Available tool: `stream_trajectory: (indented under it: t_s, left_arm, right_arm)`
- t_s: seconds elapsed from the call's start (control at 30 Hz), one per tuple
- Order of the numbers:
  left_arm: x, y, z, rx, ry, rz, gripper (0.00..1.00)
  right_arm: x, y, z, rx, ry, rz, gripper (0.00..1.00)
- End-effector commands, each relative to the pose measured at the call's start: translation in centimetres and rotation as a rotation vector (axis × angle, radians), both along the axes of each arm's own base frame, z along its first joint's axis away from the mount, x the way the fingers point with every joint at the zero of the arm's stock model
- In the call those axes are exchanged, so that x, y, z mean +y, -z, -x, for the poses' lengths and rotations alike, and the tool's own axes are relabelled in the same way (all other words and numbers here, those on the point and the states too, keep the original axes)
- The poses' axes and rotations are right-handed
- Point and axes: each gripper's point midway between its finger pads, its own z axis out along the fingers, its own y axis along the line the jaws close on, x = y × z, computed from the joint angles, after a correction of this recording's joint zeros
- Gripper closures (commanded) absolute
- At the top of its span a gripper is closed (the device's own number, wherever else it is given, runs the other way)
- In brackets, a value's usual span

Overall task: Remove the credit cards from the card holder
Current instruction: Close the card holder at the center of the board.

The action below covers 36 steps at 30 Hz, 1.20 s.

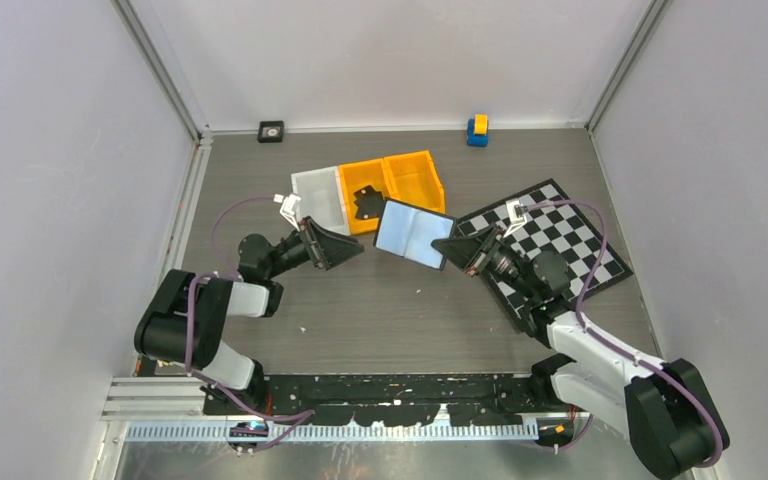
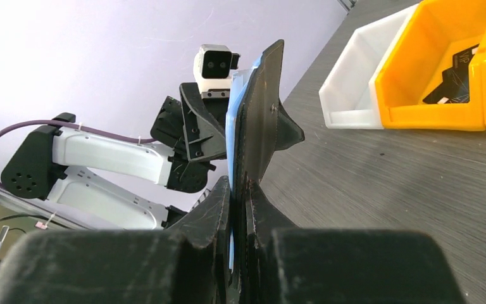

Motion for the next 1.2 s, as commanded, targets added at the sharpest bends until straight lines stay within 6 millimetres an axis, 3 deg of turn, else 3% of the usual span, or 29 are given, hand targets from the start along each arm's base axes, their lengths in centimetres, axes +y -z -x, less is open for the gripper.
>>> stream_trajectory:
  t_s: [0.0, 0.4, 0.57, 0.73, 0.77, 0.87, 1.0, 1.17]
  left_arm:
    - [-0.8, -2.5, 1.6, -0.094, 0.051, 0.032, 0.03]
    - [-2.6, -3.3, 2.5, -0.116, 0.120, 0.042, 0.14]
    - [-2.6, -3.6, 2.9, -0.128, 0.132, 0.043, 0.30]
    - [-2.3, -4.3, 3.6, -0.167, 0.127, 0.045, 0.61]
    - [-2.3, -4.3, 3.8, -0.173, 0.128, 0.045, 0.64]
    - [-2.2, -4.3, 3.9, -0.175, 0.132, 0.044, 0.64]
    - [-2.4, -4.2, 4.0, -0.169, 0.152, 0.040, 0.51]
    - [-2.5, -3.9, 3.9, -0.161, 0.164, 0.034, 0.61]
  right_arm:
    - [0.1, -1.0, 0.9, -0.015, -0.020, -0.004, 1.00]
    - [2.8, -0.8, 2.3, 0.014, -0.170, 0.004, 1.00]
    - [3.2, -0.1, 1.9, 0.034, -0.170, 0.020, 0.99]
    - [3.2, 1.8, 0.2, 0.084, -0.105, 0.079, 0.99]
    - [3.2, 2.0, 0.0, 0.088, -0.097, 0.087, 1.00]
    - [3.3, 2.6, -0.5, 0.102, -0.090, 0.101, 1.00]
    - [3.8, 3.1, -0.7, 0.113, -0.099, 0.111, 1.00]
    - [4.3, 3.2, -0.6, 0.116, -0.119, 0.113, 1.00]
